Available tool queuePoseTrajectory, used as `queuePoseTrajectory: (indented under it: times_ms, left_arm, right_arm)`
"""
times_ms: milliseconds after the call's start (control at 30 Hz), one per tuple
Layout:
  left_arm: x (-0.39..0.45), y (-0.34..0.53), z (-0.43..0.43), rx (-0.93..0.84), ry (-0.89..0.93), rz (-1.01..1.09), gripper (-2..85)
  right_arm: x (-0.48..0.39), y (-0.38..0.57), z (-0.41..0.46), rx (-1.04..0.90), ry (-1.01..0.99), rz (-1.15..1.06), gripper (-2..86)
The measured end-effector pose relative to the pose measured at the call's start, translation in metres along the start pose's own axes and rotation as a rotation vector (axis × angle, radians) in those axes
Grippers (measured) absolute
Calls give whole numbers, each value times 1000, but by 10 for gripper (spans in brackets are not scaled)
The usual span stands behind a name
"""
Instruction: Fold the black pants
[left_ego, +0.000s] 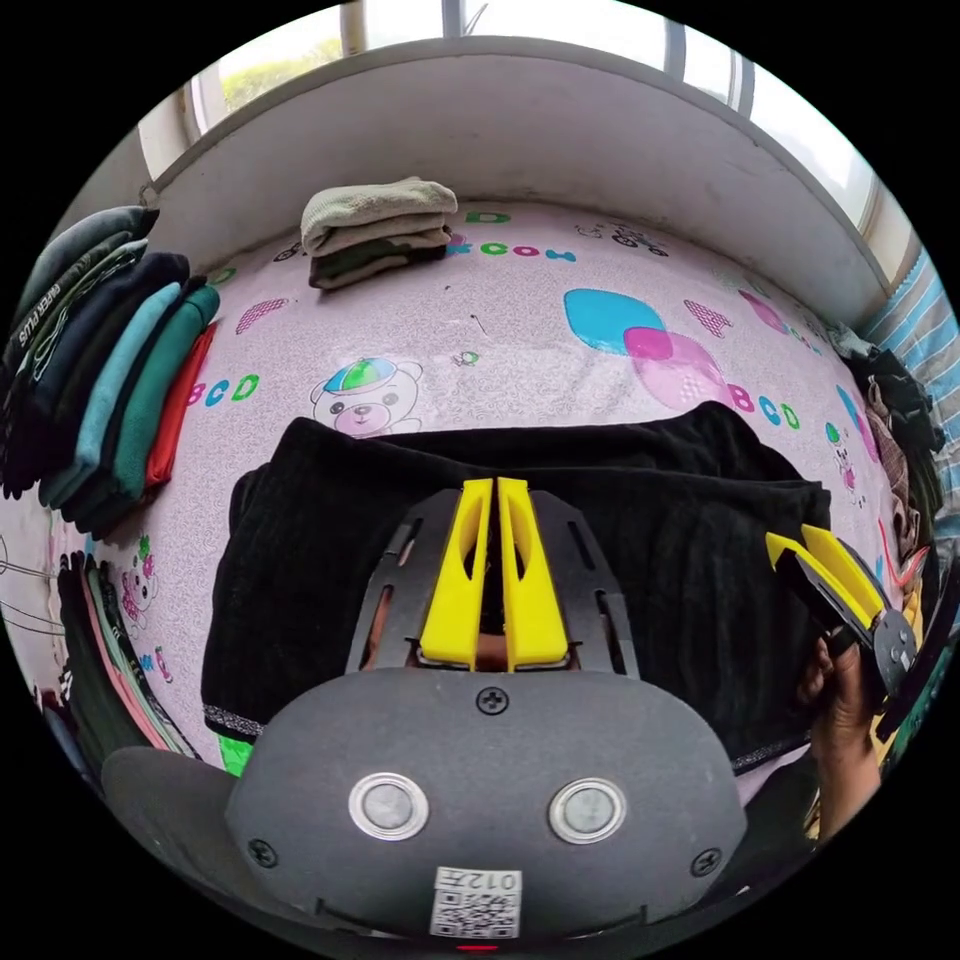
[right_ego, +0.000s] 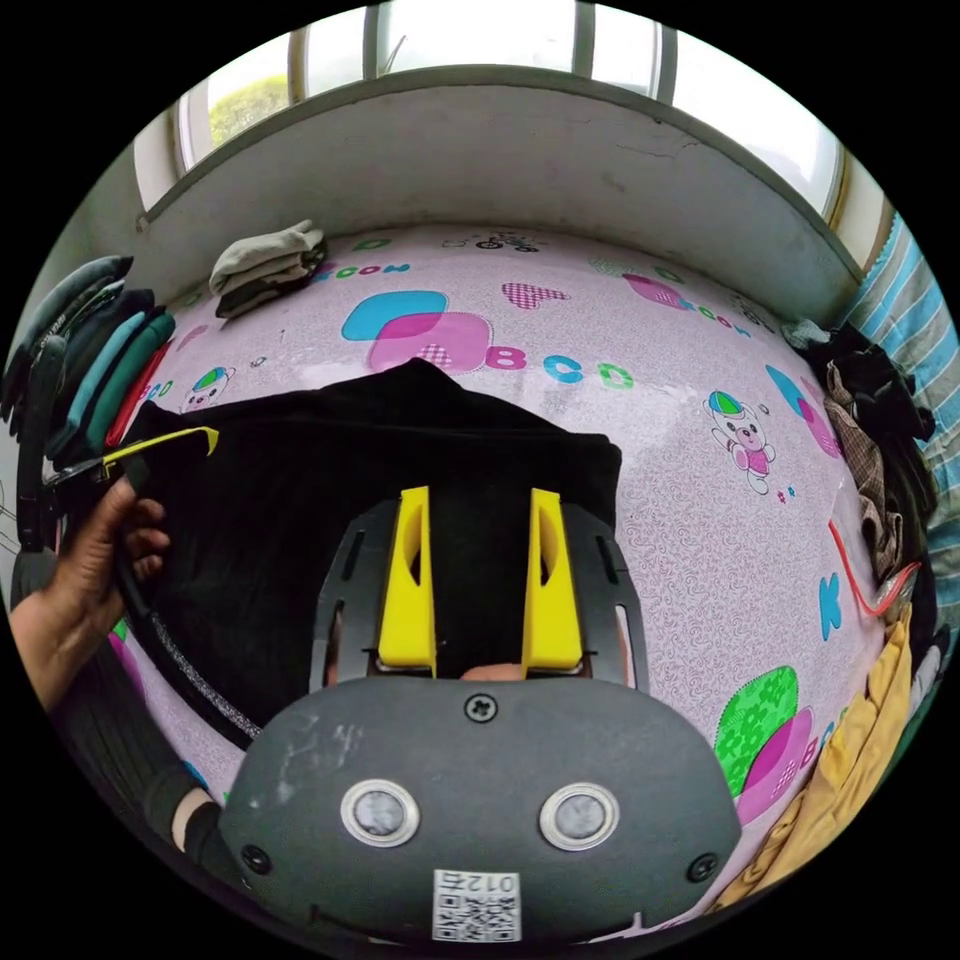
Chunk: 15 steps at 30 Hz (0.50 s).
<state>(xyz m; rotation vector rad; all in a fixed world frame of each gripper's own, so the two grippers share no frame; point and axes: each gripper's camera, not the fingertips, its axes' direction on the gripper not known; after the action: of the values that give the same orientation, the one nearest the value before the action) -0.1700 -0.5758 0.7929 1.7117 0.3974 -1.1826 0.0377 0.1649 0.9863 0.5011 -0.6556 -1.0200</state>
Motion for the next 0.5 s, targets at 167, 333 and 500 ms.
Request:
queuePoseTrajectory:
  times_ms: [167,333,500]
  left_arm:
    - [0,-1,-1,-5,24,-17,0]
    - [-24,-9,-27,9,2,-116,-1]
    - [-59,0,-18,-8,-89,-219,-1]
  right_arm:
    - [-3,-1,6,-1,-1,9,137]
    - [0,-1,11,0,-13,14,136]
    - [5,-3,18,-1,-7,12,136]
